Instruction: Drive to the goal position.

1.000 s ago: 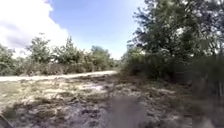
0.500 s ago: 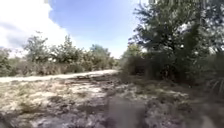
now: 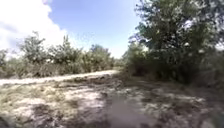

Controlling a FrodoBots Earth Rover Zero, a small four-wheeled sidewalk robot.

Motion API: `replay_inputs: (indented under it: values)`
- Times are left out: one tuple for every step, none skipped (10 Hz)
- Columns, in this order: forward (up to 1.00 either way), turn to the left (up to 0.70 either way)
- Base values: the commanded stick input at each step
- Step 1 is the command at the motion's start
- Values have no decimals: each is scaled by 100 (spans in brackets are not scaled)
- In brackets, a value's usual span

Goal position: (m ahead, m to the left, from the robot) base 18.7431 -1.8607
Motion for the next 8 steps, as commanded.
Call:
replay_inputs:
  values:
    - [70,0]
    - [70,0]
    - [70,0]
    - [70,0]
    - [70,0]
    - [70,0]
    - [70,0]
    - [70,0]
